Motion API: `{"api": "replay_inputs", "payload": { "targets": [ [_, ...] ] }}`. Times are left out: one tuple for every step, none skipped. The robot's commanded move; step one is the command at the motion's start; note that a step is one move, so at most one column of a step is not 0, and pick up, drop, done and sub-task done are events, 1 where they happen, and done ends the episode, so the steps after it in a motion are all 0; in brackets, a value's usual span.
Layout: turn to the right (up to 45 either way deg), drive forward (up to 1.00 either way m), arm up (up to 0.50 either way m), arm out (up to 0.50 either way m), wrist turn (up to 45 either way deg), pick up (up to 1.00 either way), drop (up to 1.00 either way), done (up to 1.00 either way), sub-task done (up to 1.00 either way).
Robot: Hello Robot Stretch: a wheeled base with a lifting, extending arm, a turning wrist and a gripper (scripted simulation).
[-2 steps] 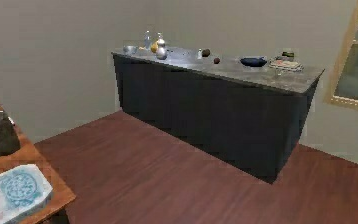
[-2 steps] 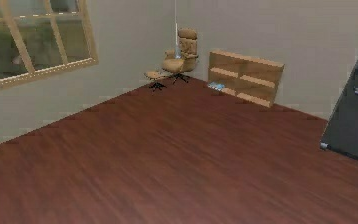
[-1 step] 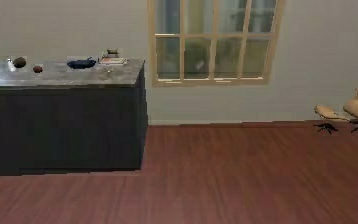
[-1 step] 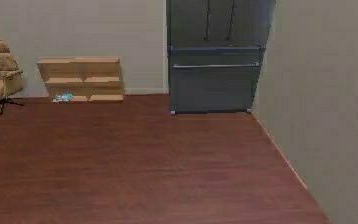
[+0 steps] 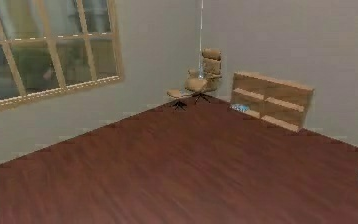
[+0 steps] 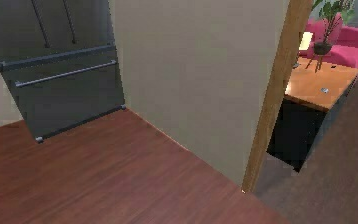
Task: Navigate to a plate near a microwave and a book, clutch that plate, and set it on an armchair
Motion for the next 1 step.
{"api": "replay_inputs", "payload": {
  "targets": [
    [0.0, 0.05, 0.00, 0.00, 0.0, 0.00, 0.00, 0.00, 0.00]
  ]
}}
